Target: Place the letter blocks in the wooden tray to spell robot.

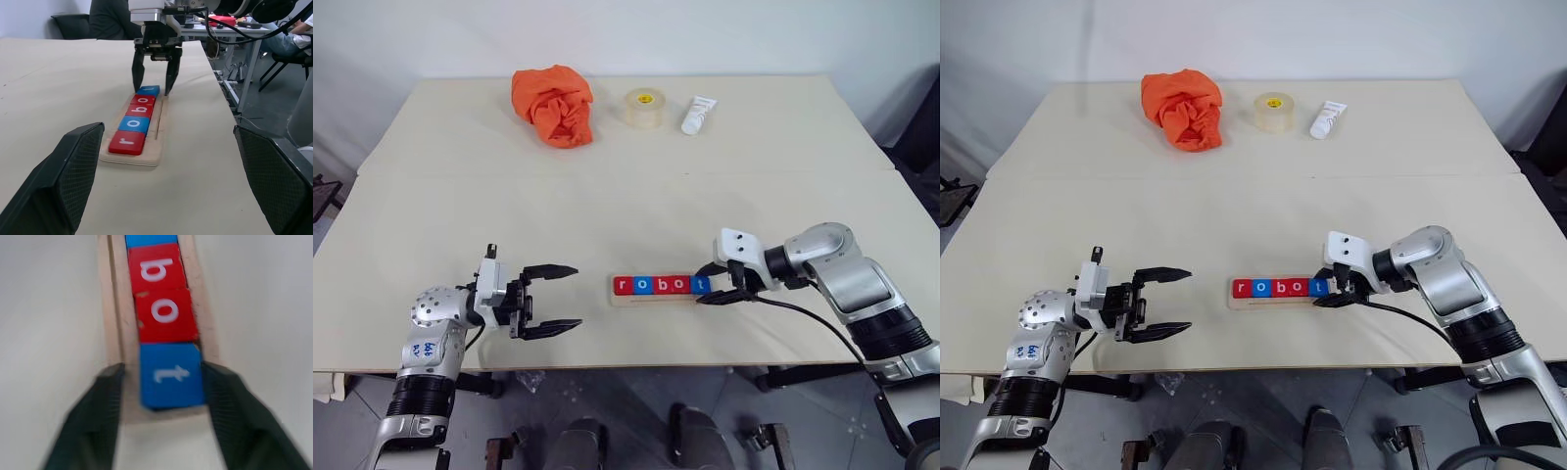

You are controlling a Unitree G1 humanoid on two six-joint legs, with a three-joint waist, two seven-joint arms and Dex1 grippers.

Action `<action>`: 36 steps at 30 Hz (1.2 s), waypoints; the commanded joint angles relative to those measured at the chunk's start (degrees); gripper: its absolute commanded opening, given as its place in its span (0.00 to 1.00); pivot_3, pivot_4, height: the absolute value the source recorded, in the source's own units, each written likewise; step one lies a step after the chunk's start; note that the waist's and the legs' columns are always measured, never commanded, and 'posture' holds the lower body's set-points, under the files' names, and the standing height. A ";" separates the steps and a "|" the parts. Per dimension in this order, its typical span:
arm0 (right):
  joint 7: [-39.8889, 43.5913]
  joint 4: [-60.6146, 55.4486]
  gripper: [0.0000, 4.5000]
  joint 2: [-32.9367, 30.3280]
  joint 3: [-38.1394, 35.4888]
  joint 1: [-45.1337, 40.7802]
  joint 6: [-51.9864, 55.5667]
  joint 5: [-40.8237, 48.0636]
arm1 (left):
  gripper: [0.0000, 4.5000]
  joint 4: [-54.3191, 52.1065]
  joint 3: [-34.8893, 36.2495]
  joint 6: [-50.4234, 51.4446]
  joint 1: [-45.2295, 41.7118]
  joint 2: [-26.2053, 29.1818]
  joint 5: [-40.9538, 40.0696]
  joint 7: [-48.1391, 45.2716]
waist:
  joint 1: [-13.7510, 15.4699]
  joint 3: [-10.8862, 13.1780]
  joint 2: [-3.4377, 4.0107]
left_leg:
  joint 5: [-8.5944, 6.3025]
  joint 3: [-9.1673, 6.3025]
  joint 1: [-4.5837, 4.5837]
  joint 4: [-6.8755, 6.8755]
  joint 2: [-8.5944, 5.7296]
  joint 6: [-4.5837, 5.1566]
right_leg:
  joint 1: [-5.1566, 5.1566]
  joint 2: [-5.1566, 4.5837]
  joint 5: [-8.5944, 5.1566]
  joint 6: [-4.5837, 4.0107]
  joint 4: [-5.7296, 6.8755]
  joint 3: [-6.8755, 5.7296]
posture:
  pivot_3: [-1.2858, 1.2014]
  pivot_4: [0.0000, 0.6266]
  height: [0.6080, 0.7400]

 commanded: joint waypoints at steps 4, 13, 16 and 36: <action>-0.42 -3.86 0.99 -2.36 -4.39 -1.05 2.22 2.91 | 1.00 0.39 0.34 -0.89 -1.16 0.13 -0.36 -0.33 | 0.08 0.00 0.00 | 0.00 -0.01 -0.02 0.00 -0.02 0.00 | -0.01 -0.01 0.00 0.00 -0.01 0.00 | 0.52 0.24 1.00; -2.47 -5.60 0.99 -4.50 -7.44 2.23 2.65 3.94 | 1.00 2.70 0.01 -1.46 -2.71 0.10 0.43 -0.53 | 0.10 0.00 0.00 | -0.01 -0.01 -0.02 0.00 -0.03 0.00 | 0.00 0.00 0.00 0.00 -0.01 -0.01 | 0.52 0.24 1.00; -2.31 -7.35 0.86 -4.43 -8.42 3.10 5.97 6.24 | 1.00 3.17 -0.31 -1.68 -3.32 -0.29 0.50 -0.53 | 0.04 0.00 0.00 | 0.00 0.00 -0.03 -0.01 -0.03 0.00 | -0.01 0.00 0.00 0.00 -0.01 -0.01 | 0.52 0.24 1.00; -2.07 -5.42 0.02 -4.41 -3.92 4.95 2.47 4.66 | 1.00 1.57 -0.01 -1.68 -1.61 0.11 0.22 -0.28 | 0.09 0.00 0.00 | 0.00 0.00 -0.03 0.00 -0.02 0.00 | 0.00 -0.01 0.00 0.00 -0.01 0.00 | 0.52 0.24 1.00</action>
